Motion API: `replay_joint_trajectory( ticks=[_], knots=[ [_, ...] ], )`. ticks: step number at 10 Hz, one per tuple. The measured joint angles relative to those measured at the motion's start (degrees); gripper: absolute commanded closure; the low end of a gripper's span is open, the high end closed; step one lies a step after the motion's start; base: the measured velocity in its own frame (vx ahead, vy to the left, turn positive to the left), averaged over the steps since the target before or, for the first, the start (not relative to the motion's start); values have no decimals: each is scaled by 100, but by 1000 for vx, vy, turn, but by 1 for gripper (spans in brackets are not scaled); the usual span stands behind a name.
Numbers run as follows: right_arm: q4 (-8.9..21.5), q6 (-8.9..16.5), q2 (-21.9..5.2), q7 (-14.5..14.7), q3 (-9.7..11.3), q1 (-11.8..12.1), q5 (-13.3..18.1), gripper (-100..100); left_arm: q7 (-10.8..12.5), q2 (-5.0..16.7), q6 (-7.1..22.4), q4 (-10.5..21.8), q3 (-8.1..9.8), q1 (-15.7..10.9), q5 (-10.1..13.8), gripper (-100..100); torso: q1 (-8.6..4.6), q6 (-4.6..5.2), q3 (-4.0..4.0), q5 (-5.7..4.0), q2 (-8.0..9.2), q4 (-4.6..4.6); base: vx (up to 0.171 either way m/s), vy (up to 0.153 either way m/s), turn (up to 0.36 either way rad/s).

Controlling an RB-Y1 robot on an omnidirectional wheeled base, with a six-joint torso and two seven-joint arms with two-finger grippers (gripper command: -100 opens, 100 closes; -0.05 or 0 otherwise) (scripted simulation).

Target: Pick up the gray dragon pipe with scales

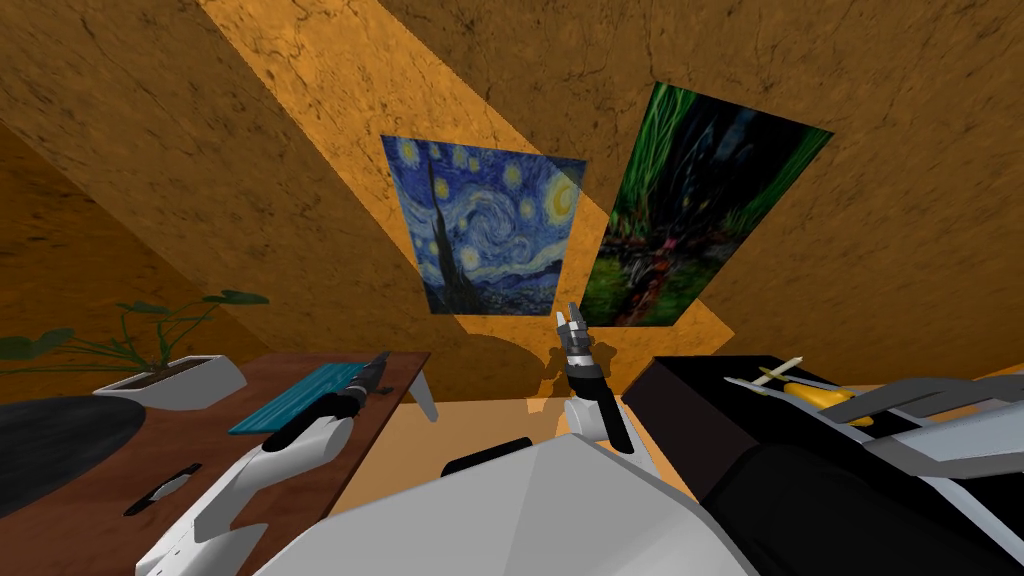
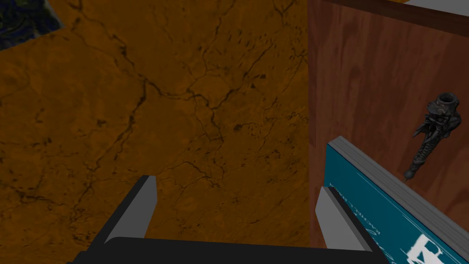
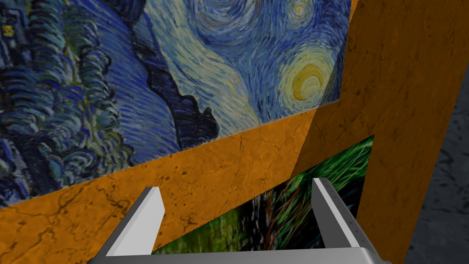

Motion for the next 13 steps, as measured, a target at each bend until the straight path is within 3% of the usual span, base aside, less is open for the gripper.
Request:
replay_joint_trajectory(
  ticks=[13],
  knots=[
    [0, 0, 0, 0, 0, 0, 0, 0, -560, 416, 2045, 1317, -66, -729, 641, -100, 7, 0, -6, 2, -11, -3, 42, 20, 0]
  ],
)
